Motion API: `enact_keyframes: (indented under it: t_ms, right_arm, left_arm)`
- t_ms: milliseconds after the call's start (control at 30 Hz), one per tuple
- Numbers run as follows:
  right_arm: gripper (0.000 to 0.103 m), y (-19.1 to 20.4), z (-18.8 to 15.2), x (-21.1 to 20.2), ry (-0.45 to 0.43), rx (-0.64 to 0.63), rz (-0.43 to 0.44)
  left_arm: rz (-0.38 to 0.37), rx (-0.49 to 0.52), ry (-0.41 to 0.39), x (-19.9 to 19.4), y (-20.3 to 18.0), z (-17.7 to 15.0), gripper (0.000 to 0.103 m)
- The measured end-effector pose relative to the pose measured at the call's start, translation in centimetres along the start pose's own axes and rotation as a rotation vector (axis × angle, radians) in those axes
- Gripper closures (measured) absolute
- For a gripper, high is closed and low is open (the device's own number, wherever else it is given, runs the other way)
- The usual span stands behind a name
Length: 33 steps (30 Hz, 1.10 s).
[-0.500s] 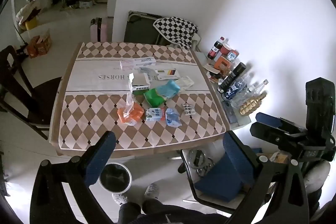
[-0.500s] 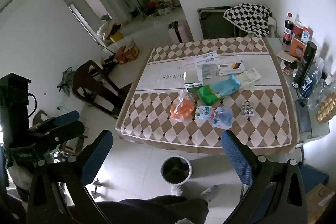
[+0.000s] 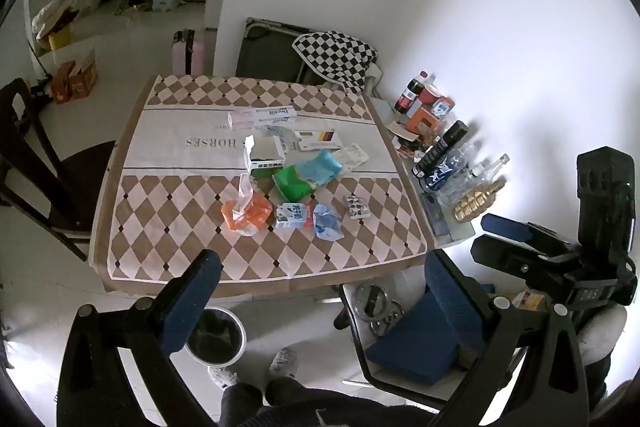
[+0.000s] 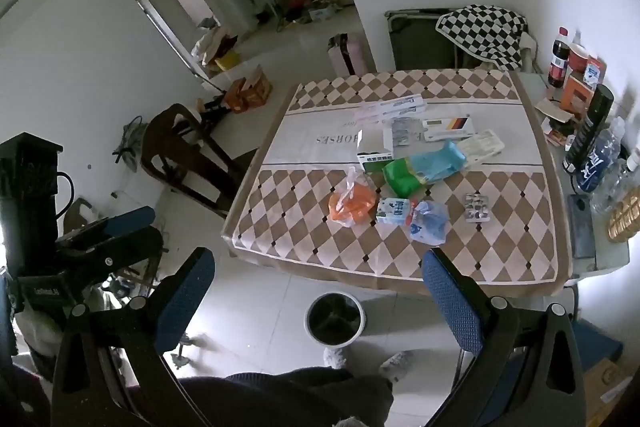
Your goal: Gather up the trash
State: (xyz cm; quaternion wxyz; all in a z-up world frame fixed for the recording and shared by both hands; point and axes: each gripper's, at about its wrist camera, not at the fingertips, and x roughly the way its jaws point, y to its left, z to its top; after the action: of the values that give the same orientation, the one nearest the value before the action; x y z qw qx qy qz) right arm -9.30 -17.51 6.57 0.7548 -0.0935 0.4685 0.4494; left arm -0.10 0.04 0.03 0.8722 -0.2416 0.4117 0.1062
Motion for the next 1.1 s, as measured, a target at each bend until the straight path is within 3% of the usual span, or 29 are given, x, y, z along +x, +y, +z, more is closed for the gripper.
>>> enact_keyframes:
  t_ms: [433,1100]
  right_arm:
    - [0.0,-0.2,-0.2,0.2,0.009,-0.001,0.005]
    - [0.0,-0.3,0.0,0.2,0.016,-0.003,0.007]
  left_arm:
    - [-0.01,0.01,0.006,1.1,-1.7,-1.5,0.0]
    - [-0.012,0.004,0.012,0.8,-1.7,-0.5,0.0]
